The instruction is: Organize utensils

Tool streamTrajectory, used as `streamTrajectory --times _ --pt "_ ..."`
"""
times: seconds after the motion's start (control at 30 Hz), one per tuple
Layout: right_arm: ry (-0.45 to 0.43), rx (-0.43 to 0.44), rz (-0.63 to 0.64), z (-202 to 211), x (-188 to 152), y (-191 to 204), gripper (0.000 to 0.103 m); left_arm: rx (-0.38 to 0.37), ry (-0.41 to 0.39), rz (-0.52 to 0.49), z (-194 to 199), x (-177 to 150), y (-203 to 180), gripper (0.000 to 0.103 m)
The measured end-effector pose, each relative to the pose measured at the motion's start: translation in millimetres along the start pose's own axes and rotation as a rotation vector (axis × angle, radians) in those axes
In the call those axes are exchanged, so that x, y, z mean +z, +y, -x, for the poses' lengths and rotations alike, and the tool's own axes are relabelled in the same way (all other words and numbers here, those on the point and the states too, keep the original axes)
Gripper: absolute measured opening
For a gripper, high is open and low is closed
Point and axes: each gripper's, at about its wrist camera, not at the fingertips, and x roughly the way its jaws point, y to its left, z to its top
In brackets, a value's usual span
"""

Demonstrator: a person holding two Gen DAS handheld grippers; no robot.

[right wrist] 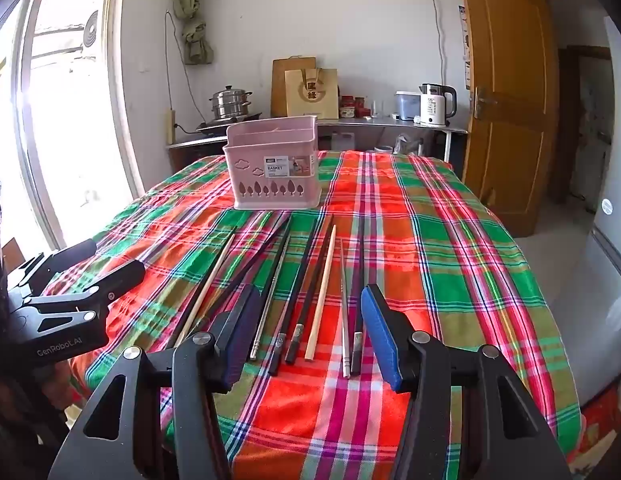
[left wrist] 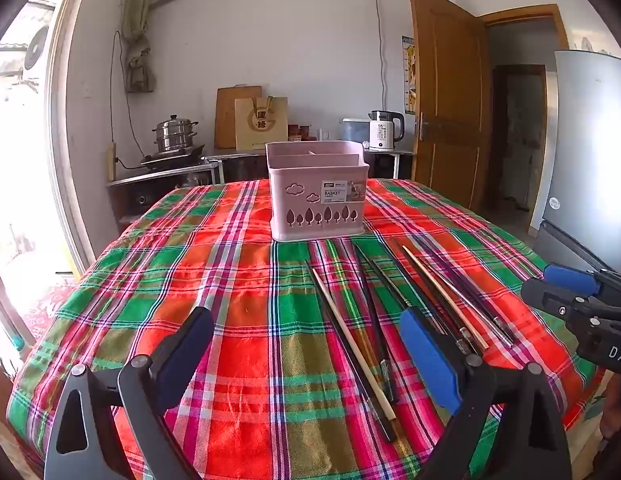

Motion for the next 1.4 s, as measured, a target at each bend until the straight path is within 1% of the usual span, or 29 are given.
streamTrajectory --times 0.03,0.27,0.3,0.5,1.4 --pt "0.001 0.001 0.0 0.3 0.1 0.2 0.054 -0.006 0.011 0.01 -0.7 0.2 1.0 0.095" --pt "0.002 0.002 0.001 4.2 1.8 -0.7 0.054 -0.011 0.008 0.002 -1.1 0.7 7.1 0.095" --pt "-0.003 -0.012 0.016 7.2 4.3 8.1 0.054 0.0 0.006 0.001 -2.9 -1.3 -0.5 0.095" --pt "-0.005 -0.012 0.017 7.1 4.7 5.4 0.054 0.004 0.001 -0.003 2.0 0.2 -0.9 0.095" --pt "-0.008 -0.013 0.02 8.4 4.0 4.7 0.054 0.001 0.005 0.005 1.8 0.9 3.3 0.095"
